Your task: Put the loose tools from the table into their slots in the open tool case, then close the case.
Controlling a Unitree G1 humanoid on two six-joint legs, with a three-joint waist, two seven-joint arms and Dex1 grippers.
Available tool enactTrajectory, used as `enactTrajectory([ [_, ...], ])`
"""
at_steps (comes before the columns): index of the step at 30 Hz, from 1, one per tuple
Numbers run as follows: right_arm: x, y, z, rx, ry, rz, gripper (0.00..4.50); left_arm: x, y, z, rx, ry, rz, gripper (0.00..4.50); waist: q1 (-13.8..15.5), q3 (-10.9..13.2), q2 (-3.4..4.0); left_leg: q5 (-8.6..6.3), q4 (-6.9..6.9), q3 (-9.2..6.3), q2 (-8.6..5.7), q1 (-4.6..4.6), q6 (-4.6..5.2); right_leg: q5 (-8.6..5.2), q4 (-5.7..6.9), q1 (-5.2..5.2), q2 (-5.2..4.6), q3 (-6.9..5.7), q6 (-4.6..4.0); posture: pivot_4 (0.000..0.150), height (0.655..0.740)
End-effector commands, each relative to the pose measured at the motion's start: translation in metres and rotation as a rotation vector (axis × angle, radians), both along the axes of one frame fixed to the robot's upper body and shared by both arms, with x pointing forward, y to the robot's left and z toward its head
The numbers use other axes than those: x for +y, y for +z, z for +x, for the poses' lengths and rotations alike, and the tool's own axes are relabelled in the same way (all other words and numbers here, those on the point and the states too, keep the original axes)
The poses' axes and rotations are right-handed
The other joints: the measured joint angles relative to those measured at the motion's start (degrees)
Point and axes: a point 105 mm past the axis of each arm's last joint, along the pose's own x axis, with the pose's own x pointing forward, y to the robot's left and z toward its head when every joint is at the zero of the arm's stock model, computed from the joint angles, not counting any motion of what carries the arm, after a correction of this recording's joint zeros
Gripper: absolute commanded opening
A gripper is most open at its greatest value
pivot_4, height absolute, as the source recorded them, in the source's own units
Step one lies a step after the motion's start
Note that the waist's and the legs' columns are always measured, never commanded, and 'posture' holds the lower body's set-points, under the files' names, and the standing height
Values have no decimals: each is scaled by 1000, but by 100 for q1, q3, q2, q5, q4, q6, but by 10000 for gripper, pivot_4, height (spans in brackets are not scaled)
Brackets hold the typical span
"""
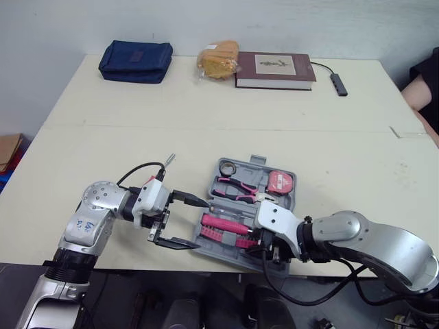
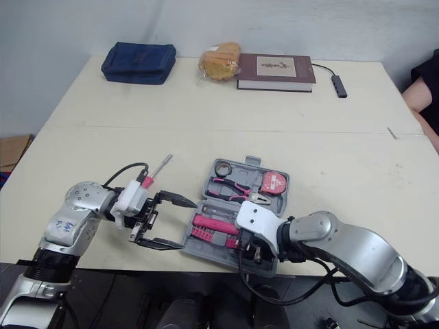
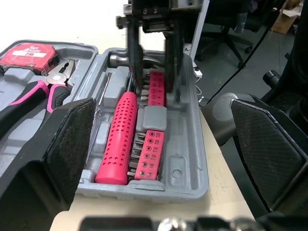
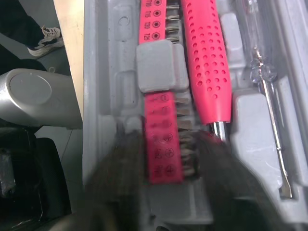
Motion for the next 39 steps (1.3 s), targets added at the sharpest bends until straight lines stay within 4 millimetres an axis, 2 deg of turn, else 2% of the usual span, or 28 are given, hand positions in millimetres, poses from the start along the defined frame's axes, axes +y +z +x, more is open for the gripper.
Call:
enactTrajectory([
  [1,2,25,-8,-106,85,78,33943,0,5,-2,-32,-5,-1,45000,9,0,0,0,0,0,0,-1,0,0,0,0,0,0,0,1500,7400],
  [3,-2,39,-16,-131,130,127,33943,1,5,-2,-31,2,-2,45000,48,1,0,0,0,0,-5,-4,2,0,0,-1,2,-2,0,1500,7400],
  [7,-20,50,-23,-138,105,202,33943,2,4,-1,-33,13,-8,45000,98,1,-10,-2,0,-2,-5,-4,6,2,-7,4,5,-7,4,1500,7400],
  [9,-19,55,-32,-165,167,283,33943,0,4,1,-49,19,-14,45000,89,1,-11,-2,0,-4,-5,-5,7,2,-8,5,4,-10,4,1500,7400],
  [12,-22,46,-34,-152,145,345,26450,-2,5,4,-64,23,-24,45000,90,1,-12,-2,-1,-3,-5,-4,7,2,-8,6,8,-12,4,1500,7400],
  [17,-35,9,-22,-226,72,354,1571,-8,9,2,-89,-10,-22,45000,78,-2,-17,-1,0,7,-9,6,9,3,1,9,12,-9,5,1500,7400],
  [18,-36,4,-22,-249,85,336,606,-8,9,1,-88,-8,-23,45000,77,-2,-17,-1,0,8,-9,7,9,3,2,10,12,-7,5,1500,7400],
  [24,-29,-8,-13,-272,69,360,606,-4,5,0,-75,-4,-4,45000,69,-1,-16,0,0,20,-6,15,8,2,10,5,15,-14,5,1500,7400],
  [35,-37,-52,-10,-173,33,173,606,-1,3,-1,-71,15,1,45000,72,-1,-16,0,1,13,-6,17,8,2,8,11,9,3,3,1500,7400],
  [39,-30,-42,-7,-236,31,218,606,1,4,3,-79,43,-3,45000,74,-9,-29,-1,0,14,-4,25,6,1,8,15,9,6,2,1500,7400],
])
